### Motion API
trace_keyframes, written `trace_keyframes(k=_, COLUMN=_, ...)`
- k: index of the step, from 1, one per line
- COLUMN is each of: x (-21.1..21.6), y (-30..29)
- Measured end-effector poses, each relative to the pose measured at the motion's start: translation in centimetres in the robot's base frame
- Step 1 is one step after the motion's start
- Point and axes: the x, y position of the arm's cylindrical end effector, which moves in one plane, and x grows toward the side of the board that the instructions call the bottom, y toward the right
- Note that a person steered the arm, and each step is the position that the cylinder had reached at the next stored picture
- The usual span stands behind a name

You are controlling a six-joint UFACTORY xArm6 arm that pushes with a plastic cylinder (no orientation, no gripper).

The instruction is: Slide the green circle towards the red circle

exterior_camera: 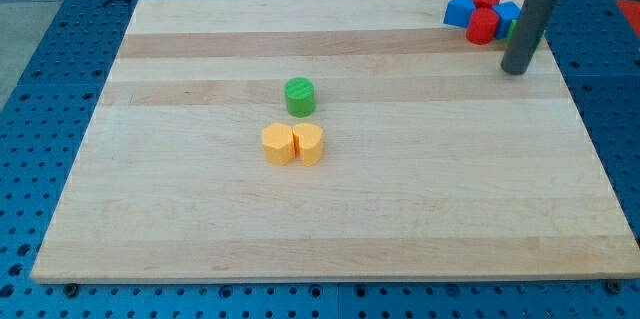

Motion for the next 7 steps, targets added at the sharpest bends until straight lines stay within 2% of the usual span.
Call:
trace_keyframes(k=1, x=3.4, y=-5.9)
trace_keyframes(k=2, x=4.2, y=-13.4)
trace_keyframes(k=4, x=6.4, y=-24.7)
trace_keyframes(k=5, x=3.6, y=-28.3)
trace_keyframes(k=6, x=0.7, y=-28.3)
trace_keyframes(k=7, x=3.2, y=-29.6)
